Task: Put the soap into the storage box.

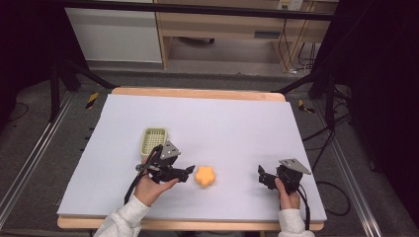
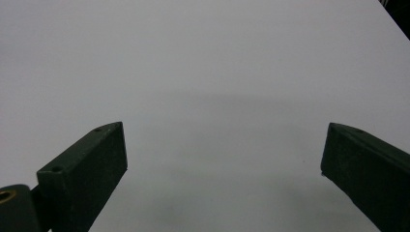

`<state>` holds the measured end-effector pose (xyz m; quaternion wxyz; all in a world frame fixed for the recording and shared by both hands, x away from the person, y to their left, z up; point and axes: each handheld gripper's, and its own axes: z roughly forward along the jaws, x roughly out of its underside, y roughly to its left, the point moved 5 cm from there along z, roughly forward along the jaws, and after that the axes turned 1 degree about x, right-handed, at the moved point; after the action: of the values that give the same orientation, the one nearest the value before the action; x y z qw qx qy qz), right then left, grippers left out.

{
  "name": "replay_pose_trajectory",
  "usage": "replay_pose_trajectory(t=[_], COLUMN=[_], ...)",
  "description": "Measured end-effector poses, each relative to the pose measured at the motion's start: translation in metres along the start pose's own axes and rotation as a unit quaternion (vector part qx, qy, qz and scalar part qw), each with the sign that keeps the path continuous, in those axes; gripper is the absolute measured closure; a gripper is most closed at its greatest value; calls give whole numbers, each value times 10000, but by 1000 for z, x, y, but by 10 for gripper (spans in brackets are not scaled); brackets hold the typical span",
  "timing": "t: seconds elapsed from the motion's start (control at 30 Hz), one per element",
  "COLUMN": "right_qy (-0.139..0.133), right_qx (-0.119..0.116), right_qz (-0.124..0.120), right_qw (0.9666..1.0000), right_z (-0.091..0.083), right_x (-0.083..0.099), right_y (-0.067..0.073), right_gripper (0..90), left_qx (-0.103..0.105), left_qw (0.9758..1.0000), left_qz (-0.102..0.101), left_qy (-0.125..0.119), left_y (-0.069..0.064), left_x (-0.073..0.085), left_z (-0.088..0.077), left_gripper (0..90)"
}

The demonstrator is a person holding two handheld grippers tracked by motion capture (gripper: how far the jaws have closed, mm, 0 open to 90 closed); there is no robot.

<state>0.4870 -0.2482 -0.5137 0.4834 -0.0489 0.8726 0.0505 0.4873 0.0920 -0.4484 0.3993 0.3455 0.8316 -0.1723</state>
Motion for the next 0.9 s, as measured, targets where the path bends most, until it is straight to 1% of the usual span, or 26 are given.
replay_pose_trajectory(t=[0.23,0.4,0.5,0.53,0.67,0.9], right_qy=[0,-10,-9,1,2,-1], right_qx=[8,0,-5,2,-15,-14], right_qz=[-14,-6,-4,-17,-7,-35], right_qw=[10000,10000,10000,10000,10000,10000], right_z=[0,0,0,0,0,0], right_x=[0,0,0,0,0,0], right_y=[0,0,0,0,1,0], right_gripper=[30,30,30,30,30,30], left_qx=[85,148,183,173,202,239], left_qw=[9999,9996,9993,9992,9992,9985], left_qz=[52,140,180,221,187,280], left_qy=[70,169,255,286,302,403], left_y=[-8,-14,-18,-18,-20,-26], left_x=[-5,-7,-6,-6,-5,-3], left_z=[9,17,21,22,24,30], left_gripper=[250,247,243,242,240,223])
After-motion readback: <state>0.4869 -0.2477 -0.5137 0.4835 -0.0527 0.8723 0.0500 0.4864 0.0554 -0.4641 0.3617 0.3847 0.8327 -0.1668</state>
